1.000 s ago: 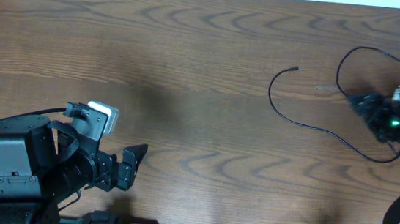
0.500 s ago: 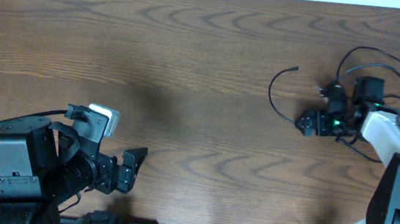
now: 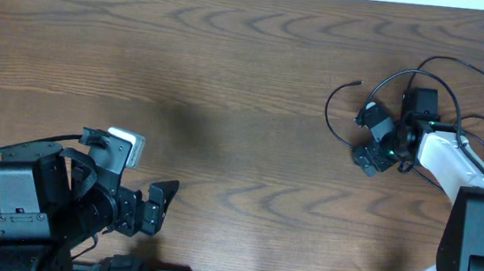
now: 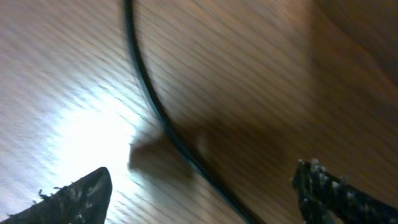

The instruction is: Untangle cables

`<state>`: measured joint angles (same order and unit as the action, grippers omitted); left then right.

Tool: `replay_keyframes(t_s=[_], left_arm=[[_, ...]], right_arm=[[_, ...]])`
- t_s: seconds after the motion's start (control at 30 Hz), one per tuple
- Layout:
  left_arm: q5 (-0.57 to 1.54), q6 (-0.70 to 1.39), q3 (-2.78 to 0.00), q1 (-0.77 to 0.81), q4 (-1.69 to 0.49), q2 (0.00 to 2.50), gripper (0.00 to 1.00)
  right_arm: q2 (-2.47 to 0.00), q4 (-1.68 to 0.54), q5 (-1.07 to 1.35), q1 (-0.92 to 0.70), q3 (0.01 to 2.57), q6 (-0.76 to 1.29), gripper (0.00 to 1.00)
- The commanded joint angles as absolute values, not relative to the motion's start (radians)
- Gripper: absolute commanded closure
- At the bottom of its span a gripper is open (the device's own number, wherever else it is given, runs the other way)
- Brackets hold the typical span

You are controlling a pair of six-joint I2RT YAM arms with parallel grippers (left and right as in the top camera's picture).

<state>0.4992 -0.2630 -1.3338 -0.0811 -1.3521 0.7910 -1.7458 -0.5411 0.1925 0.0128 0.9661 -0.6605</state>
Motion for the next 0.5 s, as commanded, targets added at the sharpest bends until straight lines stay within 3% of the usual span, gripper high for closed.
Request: replay_keyframes(t_s=[0.0,0.4,0.47], left_arm=[[0.513,-0.272,-1.339,-0.077,-1.354,0.79,0.02],[0.513,-0.272,-1.339,-0.077,-1.354,0.79,0.02],[0.513,-0.272,-1.339,-0.077,-1.354,0.79,0.02]], right_arm=[[-1.767,-0.538,0.075,0.016,0.965,-0.697,0.18],[-1.892,-0.498,0.058,0.071,0.959,-0.639,0.32],[-1.927,-0.46,0.058,0.082,0.959,-0.583,0.4]])
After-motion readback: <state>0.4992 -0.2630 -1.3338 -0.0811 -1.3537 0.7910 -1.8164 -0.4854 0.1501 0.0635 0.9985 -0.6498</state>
